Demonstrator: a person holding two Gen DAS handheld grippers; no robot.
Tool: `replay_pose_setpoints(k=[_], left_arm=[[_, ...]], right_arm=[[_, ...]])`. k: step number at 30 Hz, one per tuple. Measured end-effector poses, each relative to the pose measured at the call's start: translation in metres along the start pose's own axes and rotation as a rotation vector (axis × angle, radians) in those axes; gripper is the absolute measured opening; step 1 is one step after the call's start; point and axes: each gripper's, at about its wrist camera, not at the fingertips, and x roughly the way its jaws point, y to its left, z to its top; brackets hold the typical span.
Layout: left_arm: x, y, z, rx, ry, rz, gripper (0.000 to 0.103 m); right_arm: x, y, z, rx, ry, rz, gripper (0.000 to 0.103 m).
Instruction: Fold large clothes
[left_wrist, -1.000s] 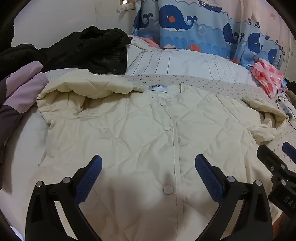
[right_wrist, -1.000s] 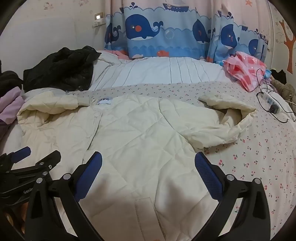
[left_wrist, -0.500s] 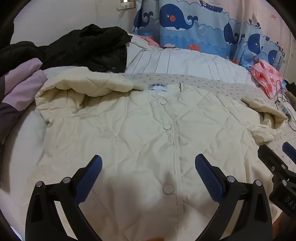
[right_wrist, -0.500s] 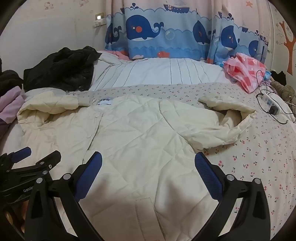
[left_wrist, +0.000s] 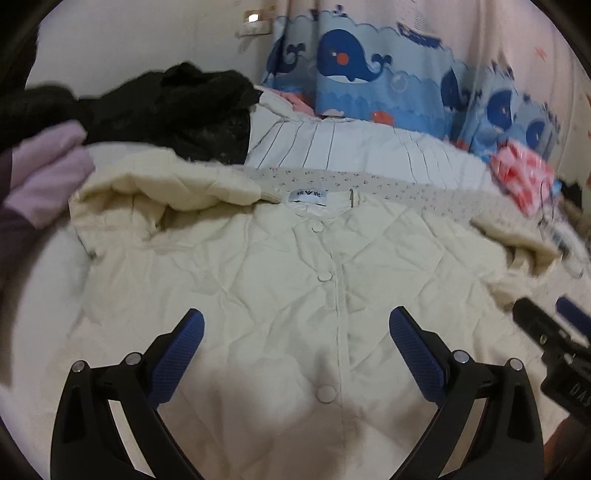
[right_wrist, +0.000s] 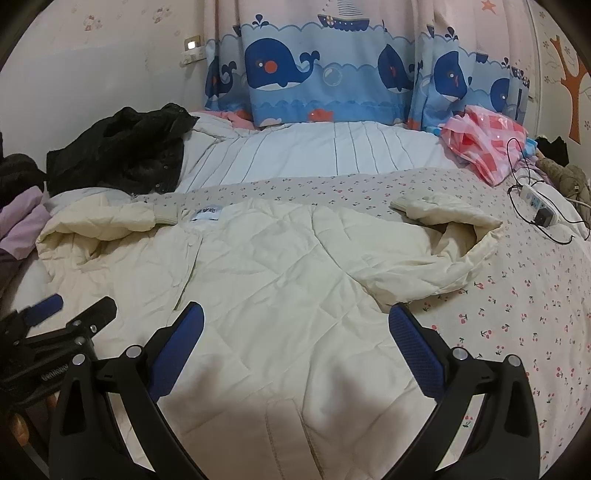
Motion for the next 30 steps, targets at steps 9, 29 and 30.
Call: replay_pose_setpoints(k=[9,29,30], left_arm=[[0.012,0.004,-0.004,-0.063,0.028,-0.019,0.096],[0.020,-0.002,-0.008,-0.022,0.056,-0.010,0.096],[0.019,-0.003,-0.008,-0.022,0.056,-0.011,0.096]], right_arm=[[0.008,0.004,-0.004,-0.013,0.035,0.012,0.097],[0.009,0.006,-0.006,-0.019,0.038,0.019,0.097],[0.008,0.006,-0.006,-0.020,0.037,0.020,0.097]])
